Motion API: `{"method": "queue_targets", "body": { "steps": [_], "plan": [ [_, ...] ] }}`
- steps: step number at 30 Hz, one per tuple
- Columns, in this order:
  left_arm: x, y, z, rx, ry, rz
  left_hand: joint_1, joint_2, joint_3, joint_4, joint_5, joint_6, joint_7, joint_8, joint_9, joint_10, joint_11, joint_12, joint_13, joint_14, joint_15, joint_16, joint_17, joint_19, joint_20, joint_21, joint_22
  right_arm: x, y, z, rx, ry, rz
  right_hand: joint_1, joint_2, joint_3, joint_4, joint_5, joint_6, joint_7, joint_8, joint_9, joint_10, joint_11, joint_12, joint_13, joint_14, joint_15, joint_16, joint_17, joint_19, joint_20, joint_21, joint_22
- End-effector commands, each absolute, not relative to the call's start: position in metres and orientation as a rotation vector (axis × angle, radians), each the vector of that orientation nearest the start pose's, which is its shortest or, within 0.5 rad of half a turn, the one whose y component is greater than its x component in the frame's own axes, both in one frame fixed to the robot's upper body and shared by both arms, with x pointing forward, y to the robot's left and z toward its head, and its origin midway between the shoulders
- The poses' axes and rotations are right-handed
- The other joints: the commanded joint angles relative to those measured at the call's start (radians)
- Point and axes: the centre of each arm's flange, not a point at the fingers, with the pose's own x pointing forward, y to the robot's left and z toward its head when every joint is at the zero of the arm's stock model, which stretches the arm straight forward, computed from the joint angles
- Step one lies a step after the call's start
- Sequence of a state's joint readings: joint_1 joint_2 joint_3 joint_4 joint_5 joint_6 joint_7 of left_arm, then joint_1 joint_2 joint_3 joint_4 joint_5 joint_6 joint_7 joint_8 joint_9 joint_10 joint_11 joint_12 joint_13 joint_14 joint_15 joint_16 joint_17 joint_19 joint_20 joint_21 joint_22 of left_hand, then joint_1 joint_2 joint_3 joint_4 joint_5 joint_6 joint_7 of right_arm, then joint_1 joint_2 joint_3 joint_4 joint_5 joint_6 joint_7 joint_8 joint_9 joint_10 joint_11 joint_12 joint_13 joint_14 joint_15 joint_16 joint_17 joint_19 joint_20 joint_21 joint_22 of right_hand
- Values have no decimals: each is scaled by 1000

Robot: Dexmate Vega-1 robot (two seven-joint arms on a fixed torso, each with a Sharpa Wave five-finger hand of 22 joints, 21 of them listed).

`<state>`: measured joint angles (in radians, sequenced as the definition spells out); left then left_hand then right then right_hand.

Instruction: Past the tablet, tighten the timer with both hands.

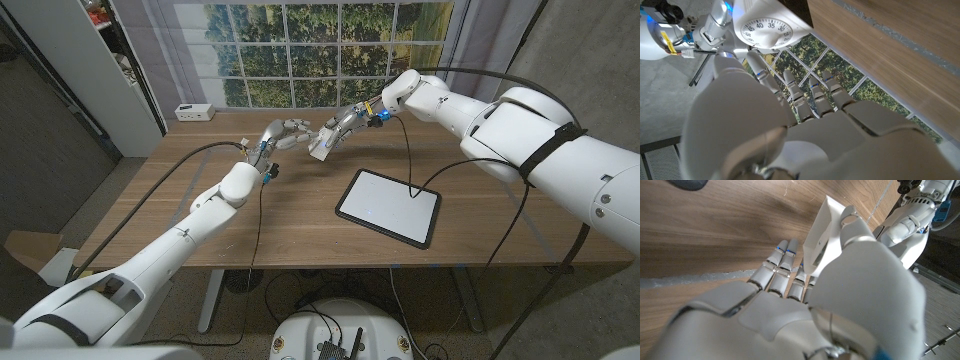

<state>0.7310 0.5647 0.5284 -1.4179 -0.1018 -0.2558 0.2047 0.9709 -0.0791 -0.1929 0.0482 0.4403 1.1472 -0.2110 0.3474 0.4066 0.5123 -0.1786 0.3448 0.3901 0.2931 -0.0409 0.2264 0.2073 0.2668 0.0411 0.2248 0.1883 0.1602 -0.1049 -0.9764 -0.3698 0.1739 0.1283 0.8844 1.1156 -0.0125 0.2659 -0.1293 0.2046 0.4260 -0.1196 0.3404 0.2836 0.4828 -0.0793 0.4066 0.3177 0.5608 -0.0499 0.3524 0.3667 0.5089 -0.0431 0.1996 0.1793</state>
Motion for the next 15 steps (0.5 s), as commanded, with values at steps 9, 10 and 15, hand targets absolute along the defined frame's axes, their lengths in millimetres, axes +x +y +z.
{"method": "queue_targets", "body": {
  "steps": [9, 10, 15],
  "plan": [
    [635, 224, 30, 552, -758, -124, -28, -3, -63, 20, -9, -91, -7, -76, -46, -47, 35, -14, 28, -37, -48, -1, 14, -15, 42, -8, 8, 699, -88, 155, -1027, -153, 951, -114, 148, 26, 29, 9, -16, -1, -8, -1, -4, -9, 15, 232, -12, -130, -8, -3, -9, 2, 2, 5],
    [635, 225, 30, 553, -757, -124, -28, -1, -66, 21, -9, -100, -7, -82, -49, -50, 39, -15, 30, -39, -46, -1, 15, -15, 43, -7, 8, 698, -88, 155, -1028, -155, 954, -113, 148, 26, 29, 9, -16, -2, -8, -1, -5, -10, 14, 232, -13, -131, -8, -3, -10, 2, 2, 5],
    [636, 226, 31, 553, -753, -118, -25, 4, -72, 23, -7, -113, -8, -93, -56, -62, 48, -19, 33, -48, -36, -4, 16, -16, 44, -7, 9, 696, -88, 156, -1029, -164, 967, -113, 150, 26, 27, 10, -16, -4, -9, -2, -4, -10, 11, 231, -16, -132, -9, -4, -11, 3, 3, 5]
  ]
}}
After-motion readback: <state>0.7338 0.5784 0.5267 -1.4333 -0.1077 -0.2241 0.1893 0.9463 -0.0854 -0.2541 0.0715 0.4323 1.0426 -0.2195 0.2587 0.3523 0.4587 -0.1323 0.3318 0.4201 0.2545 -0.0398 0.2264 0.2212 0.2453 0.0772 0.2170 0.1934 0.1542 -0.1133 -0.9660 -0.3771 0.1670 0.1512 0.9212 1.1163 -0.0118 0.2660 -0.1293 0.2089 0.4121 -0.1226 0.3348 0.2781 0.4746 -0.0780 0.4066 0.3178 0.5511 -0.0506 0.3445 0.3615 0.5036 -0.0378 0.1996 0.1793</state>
